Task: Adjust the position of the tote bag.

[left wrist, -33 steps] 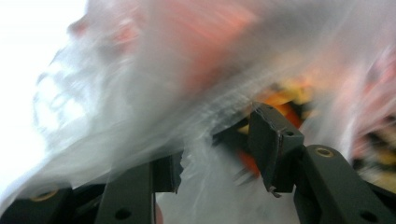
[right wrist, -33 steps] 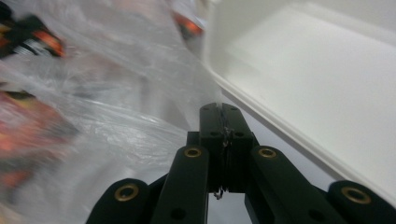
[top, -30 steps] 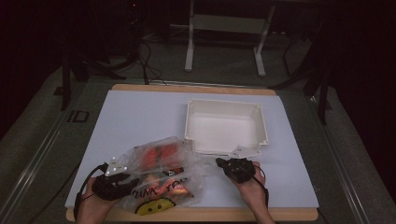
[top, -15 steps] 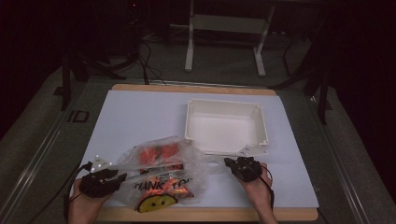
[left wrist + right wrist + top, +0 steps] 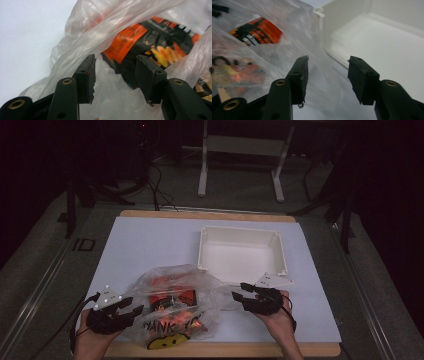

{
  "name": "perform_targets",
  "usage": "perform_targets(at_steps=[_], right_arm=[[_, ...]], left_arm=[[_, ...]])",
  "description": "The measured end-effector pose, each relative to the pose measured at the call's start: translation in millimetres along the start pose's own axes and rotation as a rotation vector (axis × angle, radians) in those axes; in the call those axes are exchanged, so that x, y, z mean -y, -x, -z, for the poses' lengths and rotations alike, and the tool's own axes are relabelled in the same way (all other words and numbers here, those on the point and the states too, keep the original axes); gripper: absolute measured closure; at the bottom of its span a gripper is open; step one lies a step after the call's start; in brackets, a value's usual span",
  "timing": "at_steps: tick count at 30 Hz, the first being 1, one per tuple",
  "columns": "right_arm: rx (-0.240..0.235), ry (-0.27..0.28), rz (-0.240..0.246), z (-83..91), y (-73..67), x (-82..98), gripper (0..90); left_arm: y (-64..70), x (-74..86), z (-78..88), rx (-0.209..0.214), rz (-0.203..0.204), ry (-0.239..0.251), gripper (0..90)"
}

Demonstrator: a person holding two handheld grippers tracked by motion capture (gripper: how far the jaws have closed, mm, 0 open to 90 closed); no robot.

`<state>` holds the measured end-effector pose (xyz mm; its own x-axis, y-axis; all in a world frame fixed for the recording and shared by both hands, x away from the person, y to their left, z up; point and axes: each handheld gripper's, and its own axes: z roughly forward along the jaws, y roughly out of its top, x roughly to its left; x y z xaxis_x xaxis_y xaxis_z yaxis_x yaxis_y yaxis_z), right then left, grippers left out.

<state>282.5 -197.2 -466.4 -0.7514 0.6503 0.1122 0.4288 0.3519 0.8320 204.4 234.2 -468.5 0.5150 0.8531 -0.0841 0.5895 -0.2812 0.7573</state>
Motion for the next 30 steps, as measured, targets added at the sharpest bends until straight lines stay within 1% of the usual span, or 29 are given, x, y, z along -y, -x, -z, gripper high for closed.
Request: perform_targets(at_steps=[3, 7, 11, 14, 15, 16, 17, 18, 19, 22, 24, 27, 29, 30], right_arm=[[-0.013, 0.021, 0.014, 4.2, -1.5, -5.3, 45.8], [-0.021, 0.044, 0.028, 9.2, -2.5, -12.4, 43.7], [-0.032, 0.062, 0.052, 11.9, -6.7, -18.6, 44.4], [-0.051, 0.092, 0.078, 14.8, -10.7, -23.1, 60.2], [-0.059, 0.101, 0.083, 15.8, -12.0, -24.9, 68.9], [-0.067, 0.105, 0.093, 16.9, -13.8, -26.7, 75.0], [-0.072, 0.11, 0.112, 17.4, -15.6, -28.5, 77.7], [-0.074, 0.109, 0.126, 17.8, -18.0, -30.3, 77.9], [-0.071, 0.107, 0.137, 18.1, -20.3, -32.1, 79.8], [-0.084, 0.113, 0.161, 17.5, -26.8, -37.2, 84.6], [-0.11, 0.108, 0.172, 15.1, -30.9, -39.1, 86.7], [-0.165, 0.071, 0.201, 2.3, -42.6, -39.3, 87.4], [-0.19, 0.038, 0.226, -8.5, -51.1, -37.5, 87.3], [-0.19, 0.038, 0.226, -8.5, -51.1, -37.5, 87.3]], left_arm=[[3.2, -1.7, 1.4, 0.013, -0.01, 0.011, 51.2], [8.8, -3.4, 1.7, 0.024, -0.032, 0.01, 51.3], [14.3, -4.0, 0.3, 0.037, -0.054, 0.005, 51.4], [17.9, -4.2, -0.2, 0.047, -0.065, 0.001, 52.3], [19.2, -4.1, -0.4, 0.053, -0.068, -0.001, 52.8], [20.3, -4.1, -0.6, 0.056, -0.072, -0.003, 53.5], [21.3, -4.0, -0.7, 0.06, -0.077, -0.005, 53.9], [22.2, -3.8, -0.7, 0.062, -0.081, -0.006, 54.3], [23.0, -3.5, -1.0, 0.067, -0.083, -0.008, 54.6], [26.0, -1.9, -2.1, 0.079, -0.09, -0.017, 56.3], [29.9, -0.2, -3.4, 0.091, -0.098, -0.026, 57.1], [34.7, 1.8, -5.4, 0.104, -0.109, -0.033, 57.1], [37.0, 3.1, -6.7, 0.11, -0.109, -0.033, 57.1], [37.0, 3.1, -6.7, 0.11, -0.109, -0.033, 57.1]])
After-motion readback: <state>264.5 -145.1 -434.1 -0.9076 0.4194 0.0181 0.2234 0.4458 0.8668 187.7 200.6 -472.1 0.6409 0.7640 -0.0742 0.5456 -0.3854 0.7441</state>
